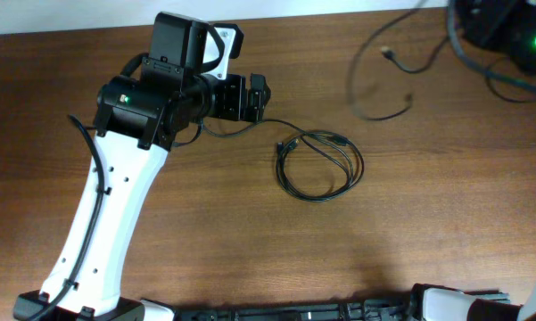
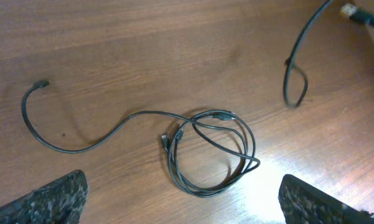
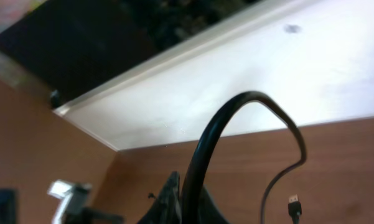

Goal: Untangle cables

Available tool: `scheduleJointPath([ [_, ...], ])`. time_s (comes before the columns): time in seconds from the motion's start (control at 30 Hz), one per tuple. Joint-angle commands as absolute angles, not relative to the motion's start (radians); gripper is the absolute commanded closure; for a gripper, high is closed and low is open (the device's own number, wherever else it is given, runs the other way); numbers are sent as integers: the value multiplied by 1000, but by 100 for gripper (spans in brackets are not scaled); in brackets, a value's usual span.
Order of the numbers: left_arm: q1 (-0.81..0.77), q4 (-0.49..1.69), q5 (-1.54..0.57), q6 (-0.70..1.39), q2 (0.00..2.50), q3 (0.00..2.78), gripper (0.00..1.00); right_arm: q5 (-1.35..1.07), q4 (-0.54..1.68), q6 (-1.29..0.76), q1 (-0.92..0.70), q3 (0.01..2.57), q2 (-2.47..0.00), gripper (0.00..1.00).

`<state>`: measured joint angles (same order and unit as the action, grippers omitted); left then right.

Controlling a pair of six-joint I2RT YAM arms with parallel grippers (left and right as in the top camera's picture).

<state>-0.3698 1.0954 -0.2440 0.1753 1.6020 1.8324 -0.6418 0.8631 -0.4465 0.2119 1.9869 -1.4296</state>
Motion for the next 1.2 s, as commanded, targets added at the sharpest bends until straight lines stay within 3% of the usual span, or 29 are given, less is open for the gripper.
scheduleJointPath([
  [0.0, -364, 1093, -258, 159, 1604, 1847, 1, -607, 924, -405, 344, 2011, -1419, 96],
  [0.33, -364, 1093, -258, 159, 1604, 1847, 1, -338, 1163, -291, 759, 2011, -1419, 96],
  [0.73, -364, 1093, -258, 159, 1604, 1847, 1, -205, 1163, -288, 1226, 2011, -1426, 96],
  [0.87, -363, 1093, -258, 159, 1604, 1847, 1, -205, 1161, -289, 1302, 2011, -1453, 96],
  [1.17, -364, 1093, -258, 159, 1604, 1847, 1, -314, 1135, -295, 1303, 2009, -1605, 96],
])
